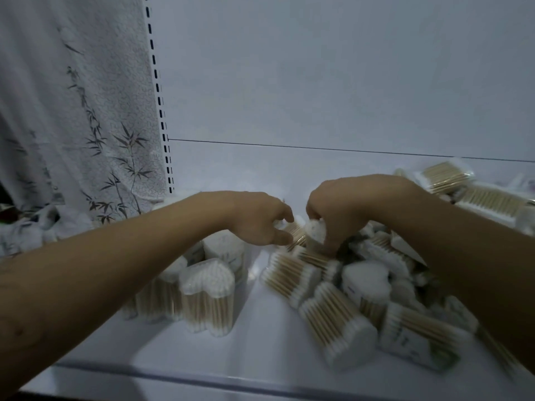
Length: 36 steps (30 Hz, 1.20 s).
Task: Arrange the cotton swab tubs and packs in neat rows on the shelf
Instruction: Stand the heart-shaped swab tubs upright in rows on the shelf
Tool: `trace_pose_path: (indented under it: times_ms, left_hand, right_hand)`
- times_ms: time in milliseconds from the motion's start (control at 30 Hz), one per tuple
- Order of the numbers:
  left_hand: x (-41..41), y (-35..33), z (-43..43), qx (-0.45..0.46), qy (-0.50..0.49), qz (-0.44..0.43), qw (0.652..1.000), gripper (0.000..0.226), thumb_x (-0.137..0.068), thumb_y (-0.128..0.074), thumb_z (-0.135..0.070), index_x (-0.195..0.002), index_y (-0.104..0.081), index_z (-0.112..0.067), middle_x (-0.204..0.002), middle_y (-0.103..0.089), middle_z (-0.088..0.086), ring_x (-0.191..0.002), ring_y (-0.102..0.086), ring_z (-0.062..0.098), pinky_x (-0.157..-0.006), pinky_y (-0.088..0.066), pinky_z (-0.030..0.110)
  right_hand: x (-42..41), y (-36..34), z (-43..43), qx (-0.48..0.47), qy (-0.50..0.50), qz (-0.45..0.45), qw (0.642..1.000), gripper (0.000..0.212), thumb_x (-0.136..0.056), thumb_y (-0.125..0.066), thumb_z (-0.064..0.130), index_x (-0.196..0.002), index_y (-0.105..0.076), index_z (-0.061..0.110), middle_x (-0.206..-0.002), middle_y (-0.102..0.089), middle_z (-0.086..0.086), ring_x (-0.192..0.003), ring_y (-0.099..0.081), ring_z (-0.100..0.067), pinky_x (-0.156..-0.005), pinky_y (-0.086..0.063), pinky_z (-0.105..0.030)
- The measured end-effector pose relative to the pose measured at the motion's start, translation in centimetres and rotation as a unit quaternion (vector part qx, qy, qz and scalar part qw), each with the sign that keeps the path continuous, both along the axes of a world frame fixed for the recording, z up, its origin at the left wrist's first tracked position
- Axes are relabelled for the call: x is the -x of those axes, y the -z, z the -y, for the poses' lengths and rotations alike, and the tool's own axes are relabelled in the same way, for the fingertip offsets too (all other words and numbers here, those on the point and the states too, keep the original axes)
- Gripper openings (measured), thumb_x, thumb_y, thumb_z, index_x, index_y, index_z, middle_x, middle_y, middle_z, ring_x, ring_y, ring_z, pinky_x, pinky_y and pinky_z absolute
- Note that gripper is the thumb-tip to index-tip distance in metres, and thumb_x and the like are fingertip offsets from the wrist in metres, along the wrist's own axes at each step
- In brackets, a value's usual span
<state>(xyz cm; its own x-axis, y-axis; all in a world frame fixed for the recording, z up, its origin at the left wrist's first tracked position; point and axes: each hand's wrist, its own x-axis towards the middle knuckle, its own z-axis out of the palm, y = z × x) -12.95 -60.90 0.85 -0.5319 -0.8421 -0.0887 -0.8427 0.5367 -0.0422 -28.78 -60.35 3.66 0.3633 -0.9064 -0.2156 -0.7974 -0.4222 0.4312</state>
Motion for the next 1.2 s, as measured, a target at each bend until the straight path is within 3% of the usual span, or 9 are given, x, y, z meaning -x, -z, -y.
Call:
trace_pose_path:
  times_ms: [133, 233, 433, 567, 767, 833, 933, 1067, 1200]
  left_hand:
    - [-0.5, -0.6, 0.5, -0.006, -0.009, -0.073, 0.997, 0.072, -0.091, -0.058, -0.05, -0.15, -0.026, -0.023, -0.145, -0.045, -0.001, -0.124, -0.048, 0.017, -0.1, -0.038, 0.029]
    - [-0.9, -1.2, 0.7, 0.007, -0.016, -0.142, 0.99, 0.084, -0.086, -0.066, -0.048, -0.152, -0.02, -0.026, -0.147, -0.042, -0.001, -0.131, -0.044, 0.018, -0.104, -0.038, 0.031]
    - [-2.2, -2.2, 1.0, 0.042, -0.028, -0.248, 0.967, 0.091, -0.081, -0.075, -0.042, -0.151, -0.019, -0.024, -0.142, -0.049, 0.0, -0.124, -0.051, 0.018, -0.1, -0.043, 0.03]
    - [-3.2, -2.5, 1.5, 0.03, -0.06, -0.29, 0.955, 0.09, -0.081, -0.075, -0.042, -0.151, -0.021, -0.023, -0.137, -0.052, -0.001, -0.118, -0.054, 0.016, -0.096, -0.045, 0.029]
    - [-4.7, -2.6, 3.0, -0.052, -0.104, -0.475, 0.873, 0.069, -0.079, -0.075, -0.044, -0.136, -0.044, -0.021, -0.11, -0.067, 0.0, -0.097, -0.067, 0.018, -0.086, -0.056, 0.038]
    - [-4.9, -2.5, 3.1, -0.079, -0.102, -0.515, 0.847, 0.057, -0.082, -0.075, -0.035, -0.13, -0.049, -0.019, -0.108, -0.067, 0.005, -0.098, -0.068, 0.019, -0.087, -0.057, 0.043]
    - [-5.1, -2.0, 3.2, -0.079, -0.093, -0.545, 0.829, 0.047, -0.081, -0.077, -0.026, -0.123, -0.056, -0.021, -0.101, -0.066, 0.005, -0.092, -0.067, 0.02, -0.082, -0.059, 0.042]
    - [-5.0, -1.8, 3.9, 0.015, -0.066, -0.476, 0.877, 0.058, -0.073, -0.084, -0.018, -0.123, -0.056, -0.031, -0.108, -0.061, 0.002, -0.09, -0.066, 0.017, -0.069, -0.055, 0.027]
    - [-4.1, -1.6, 4.8, 0.058, -0.051, -0.372, 0.925, 0.067, -0.073, -0.082, -0.015, -0.131, -0.051, -0.029, -0.117, -0.056, -0.001, -0.099, -0.06, 0.017, -0.069, -0.045, 0.016]
  right_hand:
    - [1.4, -2.2, 0.0, 0.031, -0.023, 0.153, 0.988, 0.041, -0.069, -0.072, 0.046, -0.099, -0.067, 0.019, -0.088, -0.066, 0.001, -0.081, -0.062, -0.018, -0.075, -0.055, -0.038]
    - [1.8, -4.0, 0.3, 0.056, -0.032, 0.263, 0.963, 0.036, -0.078, -0.067, 0.039, -0.109, -0.066, 0.02, -0.093, -0.066, 0.005, -0.086, -0.06, -0.016, -0.083, -0.05, -0.035]
    - [0.8, -4.5, 1.2, 0.015, -0.014, 0.487, 0.873, 0.027, -0.088, -0.06, 0.029, -0.111, -0.067, 0.017, -0.102, -0.065, 0.004, -0.089, -0.064, -0.014, -0.077, -0.059, -0.034]
    - [-0.2, -4.2, 2.1, 0.007, 0.006, 0.552, 0.834, 0.024, -0.09, -0.056, 0.024, -0.111, -0.066, 0.019, -0.105, -0.062, 0.002, -0.093, -0.064, -0.017, -0.07, -0.061, -0.035]
    - [-0.5, -3.8, 3.5, -0.073, 0.066, 0.692, 0.715, 0.026, -0.094, -0.049, 0.012, -0.115, -0.058, 0.001, -0.114, -0.063, -0.018, -0.095, -0.069, -0.032, -0.079, -0.06, -0.044]
    - [-0.5, -3.0, 4.0, -0.103, 0.079, 0.703, 0.7, 0.025, -0.095, -0.047, 0.012, -0.117, -0.054, 0.001, -0.117, -0.061, -0.019, -0.097, -0.067, -0.03, -0.085, -0.058, -0.046]
    - [0.0, -1.7, 4.5, -0.111, 0.089, 0.637, 0.758, 0.028, -0.097, -0.049, 0.021, -0.123, -0.052, 0.012, -0.121, -0.062, -0.012, -0.104, -0.065, -0.024, -0.094, -0.054, -0.043]
    - [0.3, -0.8, 4.7, -0.026, 0.063, 0.315, 0.947, 0.053, -0.095, -0.055, 0.037, -0.142, -0.046, 0.014, -0.136, -0.057, -0.004, -0.119, -0.054, -0.019, -0.098, -0.04, -0.028]
    - [-1.9, 1.3, 4.9, -0.053, 0.05, 0.157, 0.985, 0.047, -0.091, -0.06, 0.04, -0.131, -0.059, 0.015, -0.128, -0.06, -0.004, -0.112, -0.056, -0.022, -0.099, -0.044, -0.034]
